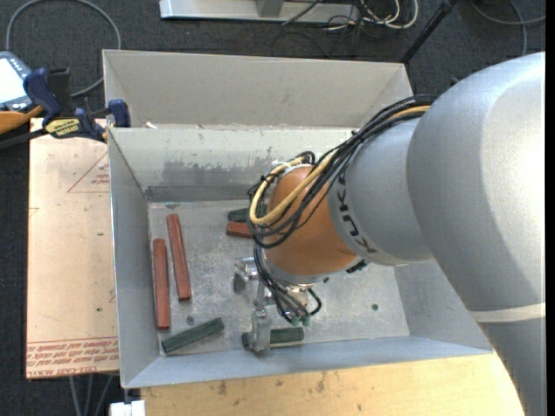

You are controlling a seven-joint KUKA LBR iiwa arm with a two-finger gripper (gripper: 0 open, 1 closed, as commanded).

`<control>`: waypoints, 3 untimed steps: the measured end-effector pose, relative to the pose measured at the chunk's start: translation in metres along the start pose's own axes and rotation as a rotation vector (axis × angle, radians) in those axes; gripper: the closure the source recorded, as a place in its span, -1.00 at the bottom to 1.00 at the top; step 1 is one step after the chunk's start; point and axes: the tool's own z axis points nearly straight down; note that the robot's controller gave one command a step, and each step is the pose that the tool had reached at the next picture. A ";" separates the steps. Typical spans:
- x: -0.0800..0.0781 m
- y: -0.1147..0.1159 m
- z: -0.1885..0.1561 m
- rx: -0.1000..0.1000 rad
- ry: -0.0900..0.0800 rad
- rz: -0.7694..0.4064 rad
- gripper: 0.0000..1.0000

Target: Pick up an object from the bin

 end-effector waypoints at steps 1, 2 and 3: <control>-0.039 0.074 0.005 0.002 0.009 -0.177 -1.00; 0.008 0.068 -0.021 0.000 0.000 -0.281 -1.00; -0.010 0.088 0.003 0.000 -0.002 -0.611 -1.00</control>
Offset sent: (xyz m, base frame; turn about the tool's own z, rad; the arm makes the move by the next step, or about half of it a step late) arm 0.0346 0.0761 -0.0030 -0.1744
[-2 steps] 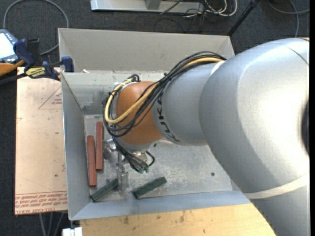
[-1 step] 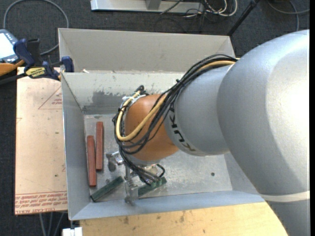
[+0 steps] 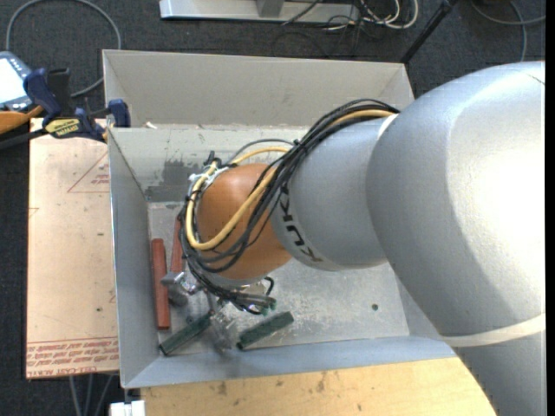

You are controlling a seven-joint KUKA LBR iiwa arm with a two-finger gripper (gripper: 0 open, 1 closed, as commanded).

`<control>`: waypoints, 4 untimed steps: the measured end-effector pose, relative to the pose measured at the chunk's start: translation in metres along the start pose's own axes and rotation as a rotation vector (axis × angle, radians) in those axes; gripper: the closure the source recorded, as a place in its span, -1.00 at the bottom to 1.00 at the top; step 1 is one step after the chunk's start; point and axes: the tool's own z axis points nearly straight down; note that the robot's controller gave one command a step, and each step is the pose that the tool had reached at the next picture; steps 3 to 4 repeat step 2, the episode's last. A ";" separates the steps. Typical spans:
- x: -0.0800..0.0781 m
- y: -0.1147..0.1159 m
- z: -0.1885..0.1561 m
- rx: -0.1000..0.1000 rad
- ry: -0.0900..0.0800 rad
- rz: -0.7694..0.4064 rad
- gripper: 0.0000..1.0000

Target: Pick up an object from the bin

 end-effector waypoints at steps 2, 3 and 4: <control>-0.021 0.019 -0.188 0.002 -0.007 0.009 1.00; -0.021 0.019 -0.188 0.002 -0.007 0.009 1.00; -0.021 0.019 -0.188 0.002 -0.007 0.009 1.00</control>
Offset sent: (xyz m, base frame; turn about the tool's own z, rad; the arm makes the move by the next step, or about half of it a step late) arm 0.0000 0.0000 0.0000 0.0000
